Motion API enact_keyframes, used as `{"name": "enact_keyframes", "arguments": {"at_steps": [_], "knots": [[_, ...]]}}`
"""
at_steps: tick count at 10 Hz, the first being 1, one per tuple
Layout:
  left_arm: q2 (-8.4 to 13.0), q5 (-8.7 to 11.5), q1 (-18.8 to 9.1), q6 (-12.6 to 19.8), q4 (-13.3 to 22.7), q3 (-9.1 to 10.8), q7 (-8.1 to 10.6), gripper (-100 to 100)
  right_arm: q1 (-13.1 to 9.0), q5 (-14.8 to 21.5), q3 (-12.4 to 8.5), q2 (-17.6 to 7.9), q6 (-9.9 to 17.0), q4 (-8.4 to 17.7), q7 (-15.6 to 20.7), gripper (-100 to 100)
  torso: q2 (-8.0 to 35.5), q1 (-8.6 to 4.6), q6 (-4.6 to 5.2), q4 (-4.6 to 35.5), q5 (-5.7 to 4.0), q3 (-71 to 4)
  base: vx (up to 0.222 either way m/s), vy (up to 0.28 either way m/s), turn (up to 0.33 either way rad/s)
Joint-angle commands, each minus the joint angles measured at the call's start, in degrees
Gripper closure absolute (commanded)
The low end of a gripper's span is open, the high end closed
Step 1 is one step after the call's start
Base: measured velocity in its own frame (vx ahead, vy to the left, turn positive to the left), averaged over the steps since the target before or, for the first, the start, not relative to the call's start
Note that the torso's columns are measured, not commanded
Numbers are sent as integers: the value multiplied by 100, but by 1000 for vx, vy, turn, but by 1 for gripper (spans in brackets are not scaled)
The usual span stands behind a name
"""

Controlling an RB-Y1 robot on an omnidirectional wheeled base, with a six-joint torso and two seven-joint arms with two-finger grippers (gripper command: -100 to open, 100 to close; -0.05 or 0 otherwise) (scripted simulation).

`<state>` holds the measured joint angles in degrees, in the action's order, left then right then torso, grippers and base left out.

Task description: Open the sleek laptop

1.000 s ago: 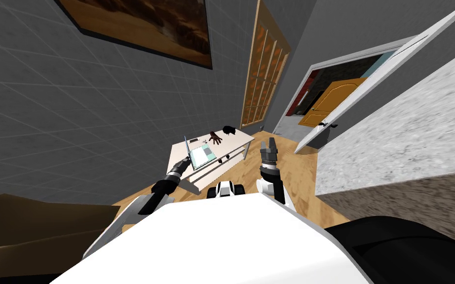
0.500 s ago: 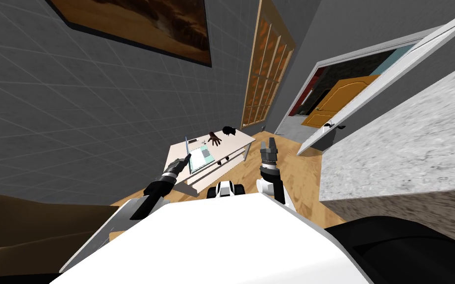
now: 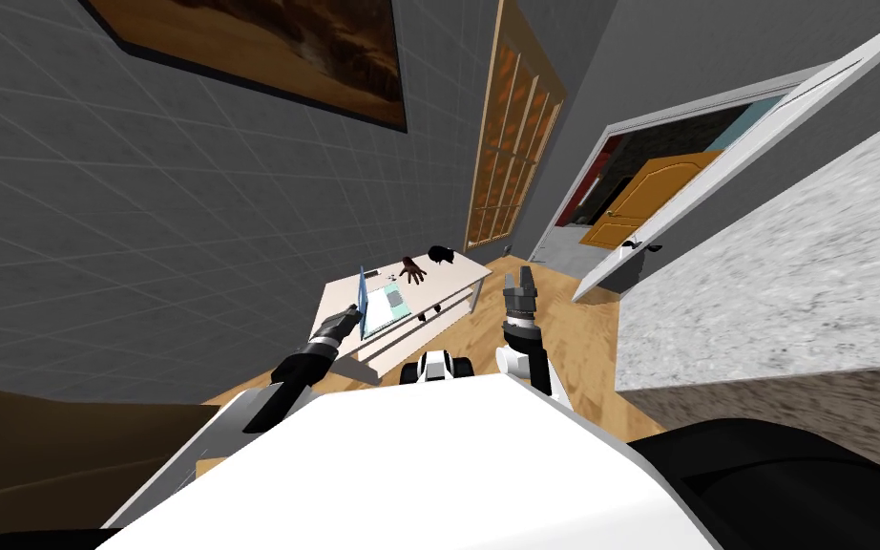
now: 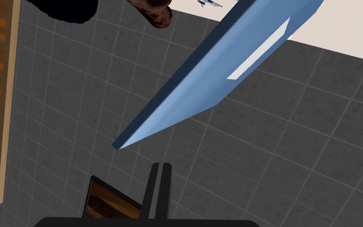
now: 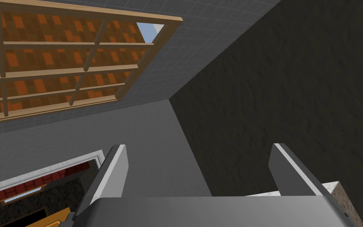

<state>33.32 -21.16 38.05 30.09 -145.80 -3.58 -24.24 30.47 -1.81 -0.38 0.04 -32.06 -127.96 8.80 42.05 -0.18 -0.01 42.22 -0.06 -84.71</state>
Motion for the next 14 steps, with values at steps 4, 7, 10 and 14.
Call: {"name": "enact_keyframes", "arguments": {"at_steps": [4, 7, 10, 14], "knots": [[615, -97, 477, 601, -350, 110, -393, 100, 0, 0, 0, 0, 0, 0, 0, 0, 20, 28, 8, 5, 10, 14, 85, -99, -22], [643, -111, 520, 595, -177, 135, -407, -100, -1, 0, -1, -1, 0, 0, 0, 0, 32, 32, 1, 9, 10, 20, 33, -38, -8], [608, -115, 460, 543, 177, 147, -395, -100, -2, 0, -1, -1, 0, 0, 0, 0, 17, -4, 19, -3, 9, 14, -9, 1, -3], [485, -209, 184, 295, 549, 221, -393, -100, -2, 0, 0, 0, 0, 0, 0, 0, 30, 8, 2, 9, 4, 18, -30, -44, -6]]}}
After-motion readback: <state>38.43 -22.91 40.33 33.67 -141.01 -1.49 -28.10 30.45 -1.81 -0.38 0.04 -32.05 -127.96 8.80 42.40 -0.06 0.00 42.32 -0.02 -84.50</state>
